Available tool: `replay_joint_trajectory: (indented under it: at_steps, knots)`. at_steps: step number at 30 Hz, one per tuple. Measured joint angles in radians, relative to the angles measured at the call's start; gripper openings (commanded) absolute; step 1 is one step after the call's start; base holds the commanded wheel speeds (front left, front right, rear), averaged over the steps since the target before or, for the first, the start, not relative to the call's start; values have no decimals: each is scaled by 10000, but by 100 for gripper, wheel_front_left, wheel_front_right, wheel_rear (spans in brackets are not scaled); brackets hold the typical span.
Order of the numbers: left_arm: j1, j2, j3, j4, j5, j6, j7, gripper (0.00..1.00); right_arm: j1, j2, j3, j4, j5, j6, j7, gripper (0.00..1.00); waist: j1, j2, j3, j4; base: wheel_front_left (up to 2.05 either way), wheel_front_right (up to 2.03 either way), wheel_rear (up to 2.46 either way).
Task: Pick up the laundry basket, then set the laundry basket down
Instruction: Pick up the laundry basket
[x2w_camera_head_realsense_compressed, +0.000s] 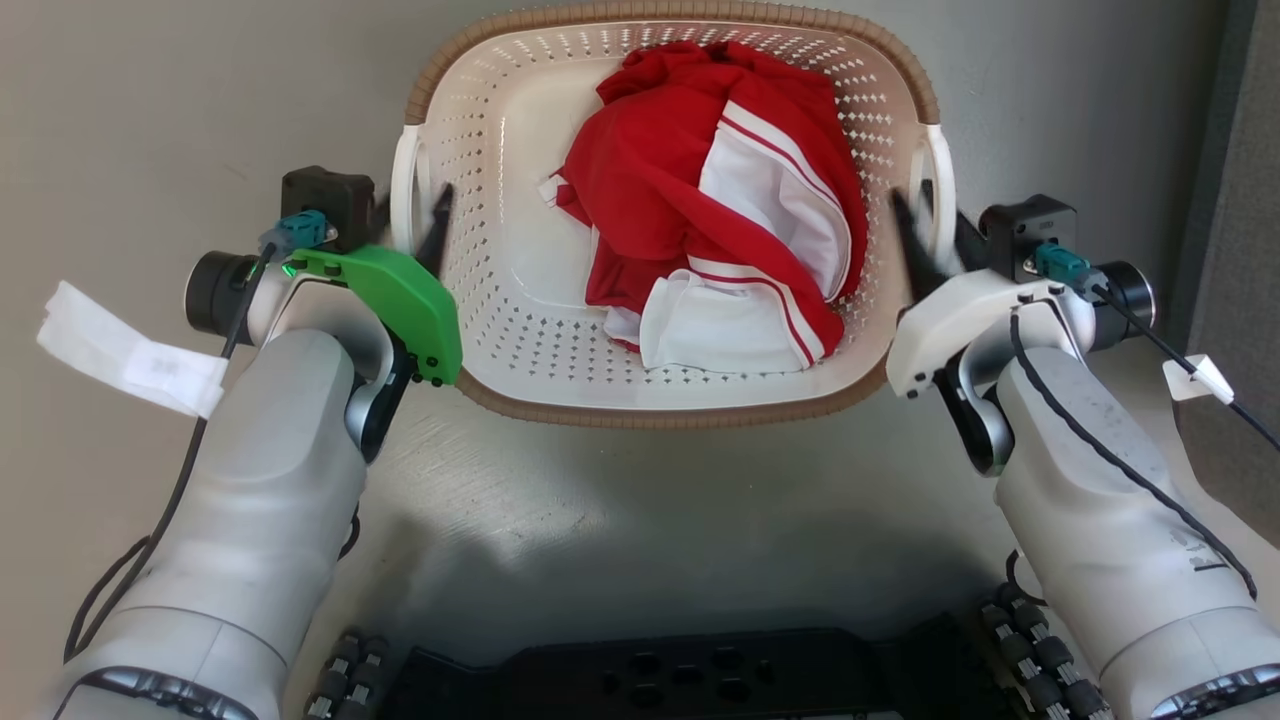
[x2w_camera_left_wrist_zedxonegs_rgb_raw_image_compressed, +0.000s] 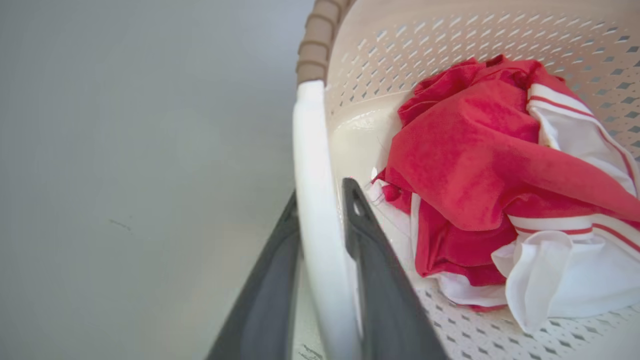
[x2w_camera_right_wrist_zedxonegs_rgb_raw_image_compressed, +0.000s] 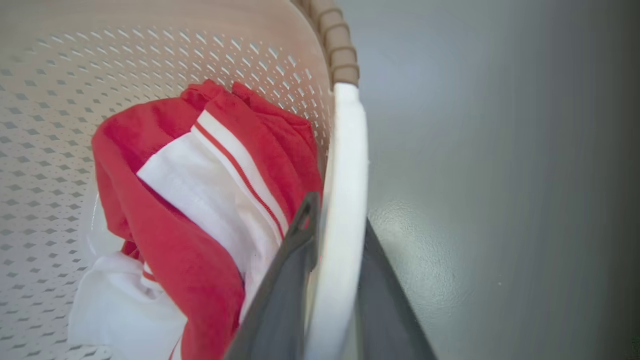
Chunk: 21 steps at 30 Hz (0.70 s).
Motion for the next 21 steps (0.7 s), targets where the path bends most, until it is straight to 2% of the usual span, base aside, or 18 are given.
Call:
replay_joint_trajectory:
  at_steps: [12,21]
  knots:
    - [-155,-167,-585,322,-704,29,25,0,-152,63,-199,403,161,4,-25,0,0,0,-163,128,0,0,0]
    - [-98,-226,-1091,738,-1308,29,303,0,-153,81,-142,1172,176,242,-27,0,0,0,-778,193,0,0,0]
